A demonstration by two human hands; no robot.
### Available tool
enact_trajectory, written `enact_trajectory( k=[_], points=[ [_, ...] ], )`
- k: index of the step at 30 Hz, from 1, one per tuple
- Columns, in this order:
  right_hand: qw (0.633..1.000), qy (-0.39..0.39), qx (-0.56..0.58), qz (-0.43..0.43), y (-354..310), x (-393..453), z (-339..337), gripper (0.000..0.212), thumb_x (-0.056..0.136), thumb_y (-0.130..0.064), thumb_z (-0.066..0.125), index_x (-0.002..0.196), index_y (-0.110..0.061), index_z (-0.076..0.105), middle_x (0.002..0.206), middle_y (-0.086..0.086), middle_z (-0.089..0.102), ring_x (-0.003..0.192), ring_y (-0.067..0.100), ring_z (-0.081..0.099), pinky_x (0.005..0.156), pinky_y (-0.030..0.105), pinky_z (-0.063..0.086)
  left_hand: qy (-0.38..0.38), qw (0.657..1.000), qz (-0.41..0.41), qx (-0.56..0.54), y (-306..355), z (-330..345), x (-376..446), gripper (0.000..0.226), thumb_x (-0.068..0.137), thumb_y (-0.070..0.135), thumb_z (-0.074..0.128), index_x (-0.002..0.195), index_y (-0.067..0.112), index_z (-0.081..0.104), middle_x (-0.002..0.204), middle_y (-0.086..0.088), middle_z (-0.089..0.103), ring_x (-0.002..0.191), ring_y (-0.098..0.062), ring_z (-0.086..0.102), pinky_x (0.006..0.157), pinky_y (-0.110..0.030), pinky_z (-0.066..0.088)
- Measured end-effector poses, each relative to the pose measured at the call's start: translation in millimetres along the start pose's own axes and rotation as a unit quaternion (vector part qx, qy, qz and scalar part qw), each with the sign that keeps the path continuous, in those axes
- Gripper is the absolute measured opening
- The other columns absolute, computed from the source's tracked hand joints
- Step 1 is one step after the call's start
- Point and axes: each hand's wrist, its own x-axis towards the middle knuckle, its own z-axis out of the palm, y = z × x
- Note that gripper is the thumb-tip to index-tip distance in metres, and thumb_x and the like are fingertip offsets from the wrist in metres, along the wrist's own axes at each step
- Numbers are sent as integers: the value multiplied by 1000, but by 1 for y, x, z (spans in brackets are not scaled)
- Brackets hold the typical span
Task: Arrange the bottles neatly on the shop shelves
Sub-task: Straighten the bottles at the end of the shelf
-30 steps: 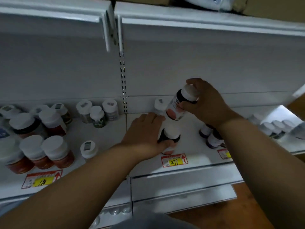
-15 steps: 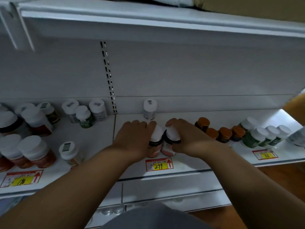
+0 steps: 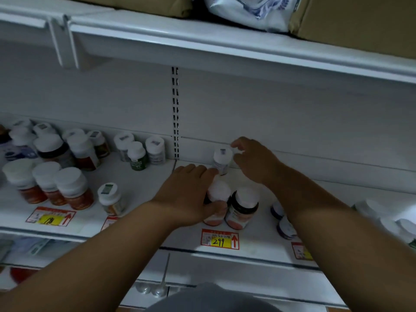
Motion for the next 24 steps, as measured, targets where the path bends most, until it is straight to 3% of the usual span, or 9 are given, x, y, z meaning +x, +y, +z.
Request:
enact_trajectory(
  k=[3,5,8,13,17,21,24],
  points=[
    [991,-71,-103,-38,1,36,18,40,96,-19,51,135,-12,46,131,17,49,111,30,52,77,25,36,26,998,-47,-46,-5,-5,-12,80,83,76,28,143,24,38,131,3,52,118,-21,46,99,-33,31],
    [982,-92,-156,-56,1,44,31,39,94,-18,55,131,-9,49,128,21,47,107,32,51,81,30,37,53,995,-56,-71,-11,-5,-21,76,84,72,29,136,20,48,122,1,58,109,-24,52,91,-35,38],
    [982,-72,-168,-43,1,51,42,31,89,-16,61,117,-8,49,118,21,43,84,29,52,75,35,45,79,988,-90,-96,-18,-8,-31,70,86,68,33,131,19,53,115,0,61,104,-24,55,88,-37,42],
    [983,-50,-163,-63,5,57,48,34,83,-18,67,110,-7,49,111,20,44,92,34,54,78,38,48,61,990,-104,-80,-26,-13,-42,65,87,64,34,129,19,54,115,-2,63,104,-28,57,87,-40,44],
    [991,-42,-111,-60,9,52,52,34,81,-17,69,107,-6,51,108,16,52,98,31,55,74,33,41,58,989,-98,-92,-30,-18,-43,67,86,65,33,131,20,53,119,-1,61,110,-27,55,91,-38,41],
    [997,55,59,19,-13,34,28,57,83,-33,71,131,-11,51,124,7,53,108,20,54,82,22,37,50,990,-94,-92,-36,-29,-43,78,82,71,23,141,23,43,135,0,51,126,-25,44,102,-35,30],
    [978,132,155,35,-39,3,12,39,81,-44,66,106,-14,64,101,2,65,83,12,61,68,25,44,85,986,-92,-114,-38,-35,-41,81,81,72,26,142,22,39,138,-1,46,128,-24,40,102,-31,27]
  ],
)
